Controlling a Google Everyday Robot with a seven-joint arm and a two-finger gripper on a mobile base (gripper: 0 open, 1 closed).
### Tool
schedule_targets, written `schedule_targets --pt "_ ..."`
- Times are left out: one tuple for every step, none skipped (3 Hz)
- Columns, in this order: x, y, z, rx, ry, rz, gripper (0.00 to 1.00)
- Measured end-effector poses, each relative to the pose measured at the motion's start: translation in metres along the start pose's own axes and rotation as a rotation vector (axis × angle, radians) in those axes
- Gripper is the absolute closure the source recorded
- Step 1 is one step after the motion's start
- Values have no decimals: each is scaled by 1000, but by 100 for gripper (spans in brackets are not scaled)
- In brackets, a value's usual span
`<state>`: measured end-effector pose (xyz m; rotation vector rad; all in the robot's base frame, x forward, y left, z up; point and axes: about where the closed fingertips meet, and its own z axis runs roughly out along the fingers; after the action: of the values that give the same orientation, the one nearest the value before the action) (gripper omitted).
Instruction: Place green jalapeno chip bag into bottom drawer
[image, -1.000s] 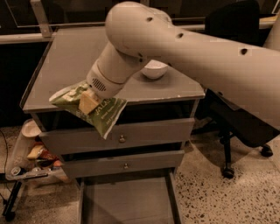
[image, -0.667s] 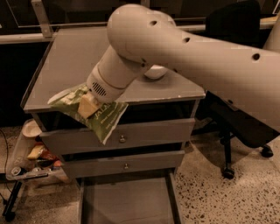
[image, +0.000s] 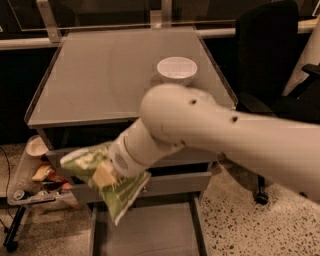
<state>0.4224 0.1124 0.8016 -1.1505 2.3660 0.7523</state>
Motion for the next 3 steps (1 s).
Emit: schedule_targets --pt "40 2 16 -12 60 38 100" --pt "39 2 16 -11 60 35 100" --pt "57 -1 35 -54 47 83 100"
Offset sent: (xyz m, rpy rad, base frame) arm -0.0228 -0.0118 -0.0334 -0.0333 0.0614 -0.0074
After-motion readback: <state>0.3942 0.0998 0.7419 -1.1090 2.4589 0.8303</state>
